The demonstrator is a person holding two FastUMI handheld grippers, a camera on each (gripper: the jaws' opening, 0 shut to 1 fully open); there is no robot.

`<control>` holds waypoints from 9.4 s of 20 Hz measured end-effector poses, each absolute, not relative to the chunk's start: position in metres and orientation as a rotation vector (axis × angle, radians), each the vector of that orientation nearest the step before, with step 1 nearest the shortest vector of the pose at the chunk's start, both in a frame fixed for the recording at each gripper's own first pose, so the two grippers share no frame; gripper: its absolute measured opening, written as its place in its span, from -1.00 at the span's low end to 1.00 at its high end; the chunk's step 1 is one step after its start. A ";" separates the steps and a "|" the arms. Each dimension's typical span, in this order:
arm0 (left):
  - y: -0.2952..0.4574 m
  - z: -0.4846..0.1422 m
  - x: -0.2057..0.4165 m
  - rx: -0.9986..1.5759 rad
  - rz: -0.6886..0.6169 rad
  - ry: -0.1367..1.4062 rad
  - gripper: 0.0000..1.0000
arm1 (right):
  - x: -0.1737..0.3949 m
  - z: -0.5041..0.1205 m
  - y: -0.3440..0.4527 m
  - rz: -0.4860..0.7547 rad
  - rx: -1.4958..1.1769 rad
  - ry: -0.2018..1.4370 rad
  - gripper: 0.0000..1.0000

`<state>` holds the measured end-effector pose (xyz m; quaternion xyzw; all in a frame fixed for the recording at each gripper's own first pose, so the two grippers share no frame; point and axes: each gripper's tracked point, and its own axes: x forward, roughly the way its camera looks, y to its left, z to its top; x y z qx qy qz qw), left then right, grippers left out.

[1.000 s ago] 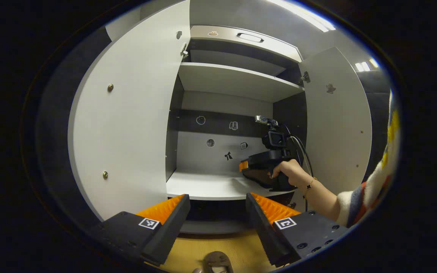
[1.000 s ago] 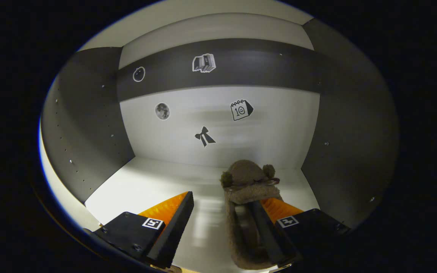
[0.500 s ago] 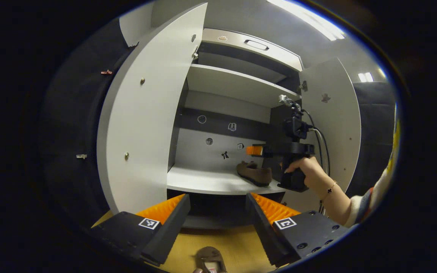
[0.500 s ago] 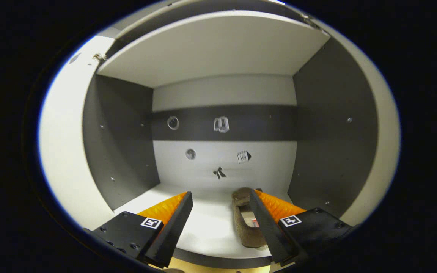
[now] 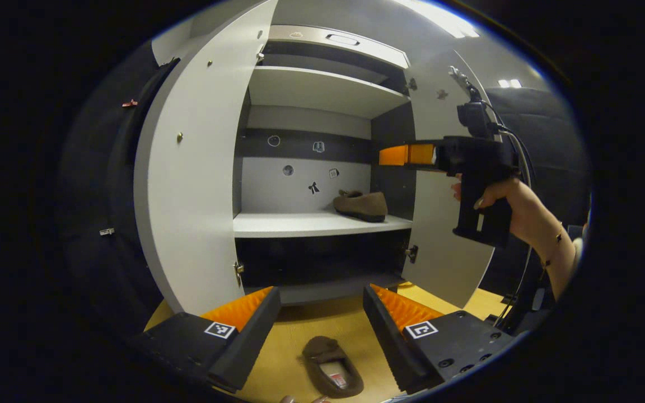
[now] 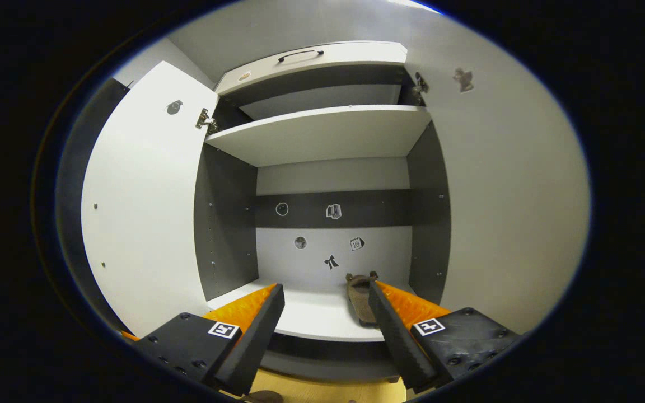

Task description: Grab one shoe with the right hand and put it into the shoe cabinet, grab the other shoe with the left hand and put it into the shoe cabinet; then close the right door with the right hand and the left door with the left hand.

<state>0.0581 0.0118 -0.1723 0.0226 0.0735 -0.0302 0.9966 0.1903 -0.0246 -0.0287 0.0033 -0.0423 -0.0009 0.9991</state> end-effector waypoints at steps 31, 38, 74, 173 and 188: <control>0.040 -0.448 0.133 -0.049 0.031 0.497 -0.12 | 0.171 -0.240 -0.088 -0.075 -0.065 0.167 0.95; 0.045 -0.450 0.140 0.030 0.004 0.520 -0.81 | 0.185 -0.255 -0.095 -0.081 -0.049 0.195 0.95; 0.110 -0.008 0.414 0.072 0.226 0.106 -0.87 | 0.225 -0.137 -0.045 0.128 0.018 0.186 0.96; 0.122 0.038 0.033 0.046 0.110 0.040 0.84 | 0.085 -0.004 -0.103 -0.085 -0.041 0.049 0.96; 0.050 0.038 0.065 0.081 -0.085 0.010 0.84 | 0.082 -0.002 -0.118 -0.132 -0.047 0.052 0.96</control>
